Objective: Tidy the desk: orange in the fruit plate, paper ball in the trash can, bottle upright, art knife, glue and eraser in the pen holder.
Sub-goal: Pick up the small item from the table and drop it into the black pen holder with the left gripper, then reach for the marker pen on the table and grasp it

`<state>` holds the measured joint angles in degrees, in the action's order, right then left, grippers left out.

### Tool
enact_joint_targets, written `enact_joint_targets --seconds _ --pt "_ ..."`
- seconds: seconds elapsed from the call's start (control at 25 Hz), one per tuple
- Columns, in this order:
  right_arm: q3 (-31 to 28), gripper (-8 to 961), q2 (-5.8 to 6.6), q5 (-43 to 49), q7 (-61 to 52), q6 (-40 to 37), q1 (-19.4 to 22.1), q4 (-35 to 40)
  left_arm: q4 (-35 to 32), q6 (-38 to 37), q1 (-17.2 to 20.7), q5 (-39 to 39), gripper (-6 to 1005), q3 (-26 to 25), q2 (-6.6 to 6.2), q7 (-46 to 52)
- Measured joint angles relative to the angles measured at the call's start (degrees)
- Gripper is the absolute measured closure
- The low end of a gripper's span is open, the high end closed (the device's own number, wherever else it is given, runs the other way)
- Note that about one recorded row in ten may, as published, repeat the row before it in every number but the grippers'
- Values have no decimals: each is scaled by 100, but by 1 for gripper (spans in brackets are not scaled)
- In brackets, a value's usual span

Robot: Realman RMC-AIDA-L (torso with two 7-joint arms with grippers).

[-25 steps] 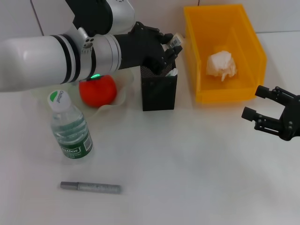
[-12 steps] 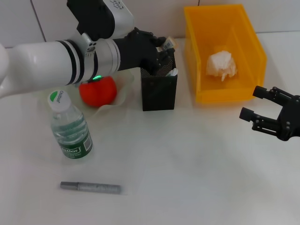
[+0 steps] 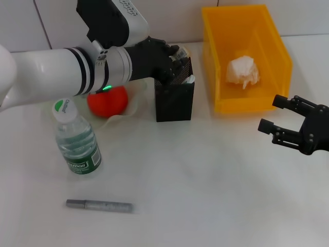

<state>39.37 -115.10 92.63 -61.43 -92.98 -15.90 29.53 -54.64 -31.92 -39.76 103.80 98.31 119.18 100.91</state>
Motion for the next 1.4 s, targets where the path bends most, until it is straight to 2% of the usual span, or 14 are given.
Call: enact_joint_targets --seconds 0.08,0.36,0.56,0.6,0.64,0.68,0.76,0.8,0.84,0.92,1.0,1.12,1.2,1.4 --pt "0 128 -4 1 0 0 -1 0 1 31 6 -8 729 2 0 1" --pt "-3 128 -7 1 0 -14 2 -5 10 86 -1 -18 548 4 -1 8" --pt "-41 128 -12 1 -1 -47 36 1 -37 66 14 -18 319 5 -1 13" --pt "-47 128 -7 -11 -28 -50 43 6 -1167 -887 569 21 295 4 -51 91" --pt "-47 128 -7 -11 -28 -50 43 6 -1167 -887 569 21 271 4 -51 91" --pt "-50 128 1 -21 -39 -50 43 6 -1929 -1791 918 205 246 -26 -78 160" --pt "-55 128 18 -33 -49 -51 40 7 -2082 -1967 985 290 198 -33 -81 212" --pt "-58 128 24 -37 -52 -52 31 13 -2830 -2712 1277 880 198 -12 -85 530" --pt "-58 128 24 -37 -52 -52 31 13 -2830 -2712 1277 880 198 -12 -85 530" --pt "-61 128 31 -39 -53 -38 9 10 -3390 -3274 1406 1667 198 146 -70 907" --pt "-62 128 38 -40 -65 -24 -21 12 -3875 -4137 1362 2649 197 495 -54 1527" --pt "-62 128 39 -42 -94 -29 -39 22 -3968 -4408 1288 2876 197 590 -48 1730" --pt "-62 128 40 -42 -120 -33 -50 29 -4019 -5312 939 3293 198 681 -30 2241" --pt "-62 128 39 -44 -128 -40 -51 32 -4001 -5957 686 3608 200 682 -7 2416"
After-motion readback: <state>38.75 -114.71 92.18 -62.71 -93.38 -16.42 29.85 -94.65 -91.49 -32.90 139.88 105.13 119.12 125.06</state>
